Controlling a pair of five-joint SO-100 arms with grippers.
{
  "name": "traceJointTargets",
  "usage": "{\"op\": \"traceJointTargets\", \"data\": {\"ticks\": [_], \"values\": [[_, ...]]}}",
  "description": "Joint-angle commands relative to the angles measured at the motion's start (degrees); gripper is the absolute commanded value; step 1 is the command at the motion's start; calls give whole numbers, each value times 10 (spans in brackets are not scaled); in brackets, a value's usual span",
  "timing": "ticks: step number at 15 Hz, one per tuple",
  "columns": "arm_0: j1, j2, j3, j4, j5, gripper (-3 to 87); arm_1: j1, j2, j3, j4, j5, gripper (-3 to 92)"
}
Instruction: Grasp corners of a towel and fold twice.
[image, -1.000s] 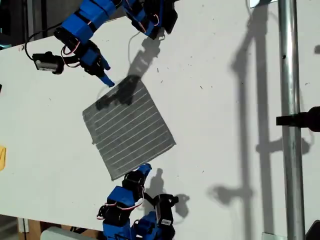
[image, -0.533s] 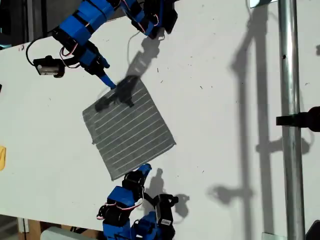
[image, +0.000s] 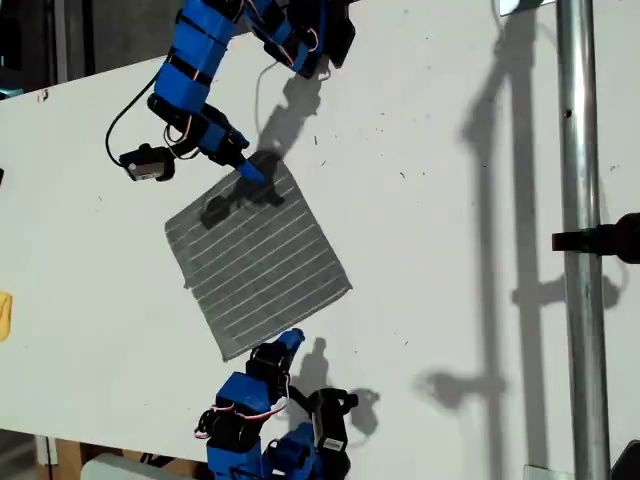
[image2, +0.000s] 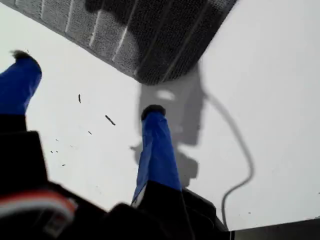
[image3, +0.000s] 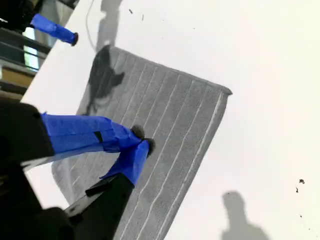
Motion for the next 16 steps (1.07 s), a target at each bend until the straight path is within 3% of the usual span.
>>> {"op": "traceJointTargets", "data": {"ticks": [1, 11, 14, 16], "values": [[7, 25, -1, 1, 1, -29, 13, -7, 43, -57, -19, 404], [-2, 42, 25, 3, -5, -29, 46, -161, 71, -194, -79, 373], [-8, 49, 36, 3, -6, -29, 43, -189, 52, -207, -105, 269], [-10, 50, 40, 4, -8, -29, 39, -189, 39, -205, -114, 148]]}}
